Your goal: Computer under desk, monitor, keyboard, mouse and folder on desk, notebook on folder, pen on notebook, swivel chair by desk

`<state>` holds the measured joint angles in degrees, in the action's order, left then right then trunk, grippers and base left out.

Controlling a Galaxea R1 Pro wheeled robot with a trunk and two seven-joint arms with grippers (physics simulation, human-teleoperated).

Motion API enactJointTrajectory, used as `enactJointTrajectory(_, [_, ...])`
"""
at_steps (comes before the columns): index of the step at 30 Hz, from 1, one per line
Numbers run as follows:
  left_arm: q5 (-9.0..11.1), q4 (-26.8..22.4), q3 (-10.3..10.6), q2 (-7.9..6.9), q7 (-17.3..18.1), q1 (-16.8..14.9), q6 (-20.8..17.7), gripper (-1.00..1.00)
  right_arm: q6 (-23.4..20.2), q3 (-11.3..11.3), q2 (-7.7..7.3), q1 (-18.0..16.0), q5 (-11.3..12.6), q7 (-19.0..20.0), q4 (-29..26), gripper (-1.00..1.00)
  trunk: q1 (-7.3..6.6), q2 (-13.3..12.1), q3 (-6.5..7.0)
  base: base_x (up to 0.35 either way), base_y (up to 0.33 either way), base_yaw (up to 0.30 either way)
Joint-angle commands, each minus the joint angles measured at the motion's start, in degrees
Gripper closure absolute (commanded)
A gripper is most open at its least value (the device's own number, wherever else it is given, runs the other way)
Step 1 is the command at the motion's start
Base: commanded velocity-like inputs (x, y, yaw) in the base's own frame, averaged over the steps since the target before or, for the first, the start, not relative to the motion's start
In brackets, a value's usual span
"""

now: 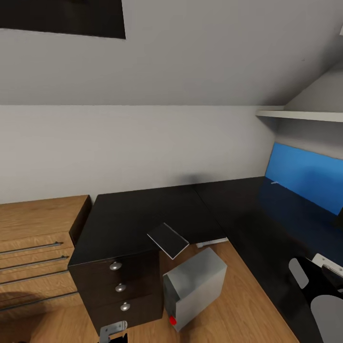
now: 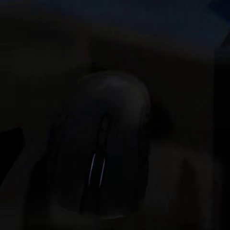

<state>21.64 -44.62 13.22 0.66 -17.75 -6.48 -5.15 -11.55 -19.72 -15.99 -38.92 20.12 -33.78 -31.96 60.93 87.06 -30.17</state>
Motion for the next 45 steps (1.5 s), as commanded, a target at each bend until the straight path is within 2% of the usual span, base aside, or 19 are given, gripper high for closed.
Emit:
enactJointTrajectory(1, [0.41,-0.11,0.22,-0.04,-0.45,-0.03,-0.21,-1.0,-0.31,0.04,-0.01,-0.02,0.27,-0.24,-0.12,-1.0,0.0,0.03,-0.06,0.0,0.0,0.0])
enactJointTrajectory(12, [0.37,-0.04,0.22,-0.04,-0.43,-0.03,-0.21,-1.0,-0.31,0.11,-0.01,-0.02,0.27,-0.23,-0.14,-1.0,0.0,0.03,-0.06,0.0,0.0,0.0])
enactJointTrajectory(24, [0.42,0.15,0.22,-0.11,-0.56,-0.03,-0.21,-1.0,-0.25,0.15,0.08,-0.02,0.27,-0.23,-0.27,-1.0,-2.64,-4.78,2.09,0.0,0.0,0.0])
enactJointTrajectory(29, [0.46,0.4,0.24,-0.06,-0.7,-0.03,-0.3,-1.0,-0.33,0.14,0.12,0.04,0.27,-0.23,-1.92,-1.0,-3.74,-6.78,2.99,0.0,0.0,0.0])
enactJointTrajectory(35, [0.51,4.06,0.23,-0.03,-0.75,-0.03,-0.71,-1.0,-2.54,0.12,1.05,0.36,0.41,-0.31,-9.64,-1.0,-5.05,-9.19,4.07,0.0,0.0,0.0])
enactJointTrajectory(38, [0.51,4.63,0.23,-0.04,-0.72,-0.03,-0.73,-1.0,-6.48,0.12,3.52,1.7,0.33,-0.33,-16.57,-1.0,-5.71,-10.39,4.6,0.0,0.0,0.0])
enactJointTrajectory(40, [0.51,4.79,0.22,-0.07,-0.71,-0.03,-0.73,-1.0,-8.96,0.12,6.34,4.03,0.24,-0.62,-22.66,-1.0,-6.15,-11.2,4.96,0.0,0.0,0.0])
enactJointTrajectory(41, [0.51,4.81,0.22,-0.08,-0.71,-0.03,-0.73,-1.0,-9.34,0.12,7.19,4.71,0.23,-0.79,-24.26,-1.0,-6.37,-11.6,5.14,0.0,0.0,0.0])
enactJointTrajectory(42, [0.54,4.84,0.22,-0.12,-0.74,-0.03,-0.74,-1.0,-9.92,0.12,9.05,6.15,0.18,-1.24,-27.46,-1.0,-6.59,-12.0,5.32,0.0,0.0,0.0])
enactJointTrajectory(43, [0.55,4.85,0.22,-0.14,-0.74,-0.03,-0.74,-1.0,-10.13,0.14,10.03,6.87,0.11,-1.5,-28.95,-1.0,-6.81,-12.4,5.5,0.0,0.0,0.0])
enactJointTrajectory(44, [0.54,4.87,0.22,-0.17,-0.73,-0.03,-0.69,-1.0,-10.42,0.28,12.03,8.28,-0.24,-1.99,-31.59,-1.0,-7.03,-12.8,5.68,0.0,0.0,0.0])
enactJointTrajectory(45, [0.51,4.89,0.17,-0.2,-0.72,-0.03,-0.56,-1.0,-10.68,1.56,16.04,10.68,-2.48,-2.66,-34.85,-1.0,-7.03,-12.8,5.68,0.0,0.0,0.1])
